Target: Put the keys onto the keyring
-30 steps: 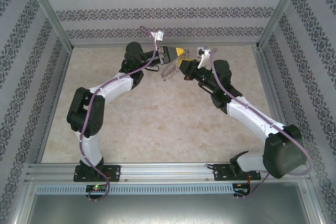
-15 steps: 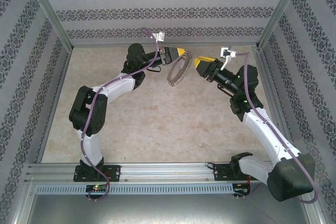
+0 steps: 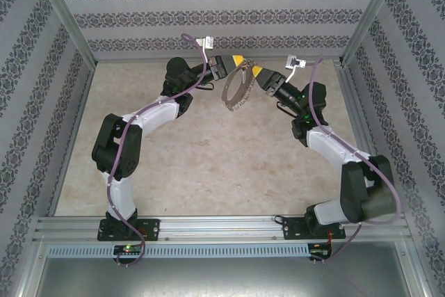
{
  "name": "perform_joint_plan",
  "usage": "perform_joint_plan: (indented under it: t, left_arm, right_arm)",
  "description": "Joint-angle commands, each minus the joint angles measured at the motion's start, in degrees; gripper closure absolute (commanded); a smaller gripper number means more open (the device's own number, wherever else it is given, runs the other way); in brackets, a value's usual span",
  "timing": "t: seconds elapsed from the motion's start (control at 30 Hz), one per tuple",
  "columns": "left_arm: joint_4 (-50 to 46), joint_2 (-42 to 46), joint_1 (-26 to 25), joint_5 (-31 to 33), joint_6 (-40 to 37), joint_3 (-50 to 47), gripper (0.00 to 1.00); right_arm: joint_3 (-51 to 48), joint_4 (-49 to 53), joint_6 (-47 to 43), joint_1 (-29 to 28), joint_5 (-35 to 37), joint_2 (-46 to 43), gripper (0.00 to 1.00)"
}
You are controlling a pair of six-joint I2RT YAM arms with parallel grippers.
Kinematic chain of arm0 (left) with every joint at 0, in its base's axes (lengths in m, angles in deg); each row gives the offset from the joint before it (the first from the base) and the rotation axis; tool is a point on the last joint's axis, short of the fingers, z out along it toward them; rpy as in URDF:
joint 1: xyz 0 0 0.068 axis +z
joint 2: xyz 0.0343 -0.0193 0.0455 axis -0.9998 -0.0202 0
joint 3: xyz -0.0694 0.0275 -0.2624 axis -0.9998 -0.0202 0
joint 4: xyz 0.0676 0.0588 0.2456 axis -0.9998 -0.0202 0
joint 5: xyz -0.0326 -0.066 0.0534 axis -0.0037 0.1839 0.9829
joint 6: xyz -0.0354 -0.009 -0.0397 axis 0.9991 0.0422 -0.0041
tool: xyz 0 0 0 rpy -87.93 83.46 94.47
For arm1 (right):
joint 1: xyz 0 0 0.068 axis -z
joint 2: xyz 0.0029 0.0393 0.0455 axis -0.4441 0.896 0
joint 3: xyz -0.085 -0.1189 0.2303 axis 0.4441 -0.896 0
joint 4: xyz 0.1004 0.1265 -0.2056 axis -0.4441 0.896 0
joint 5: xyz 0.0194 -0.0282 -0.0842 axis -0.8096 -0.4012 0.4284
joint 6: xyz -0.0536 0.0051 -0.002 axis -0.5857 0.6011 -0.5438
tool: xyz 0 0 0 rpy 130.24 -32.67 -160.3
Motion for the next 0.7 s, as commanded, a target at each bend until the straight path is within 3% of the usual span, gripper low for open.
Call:
perform_joint_plan:
  t: [0.0, 0.67]
  left_arm:
    - [5.35, 0.94, -0.37, 3.04, 1.0, 0.3, 1.0]
    - [5.7, 1.58, -0.36, 4.05, 2.06, -0.48, 1.0]
  right_arm:
    - [0.96, -15.13, 8.49, 0.0, -0.49, 2.34, 0.63]
    - [3.01, -20.93, 10.18, -3.19, 1.29, 7.38, 0.61]
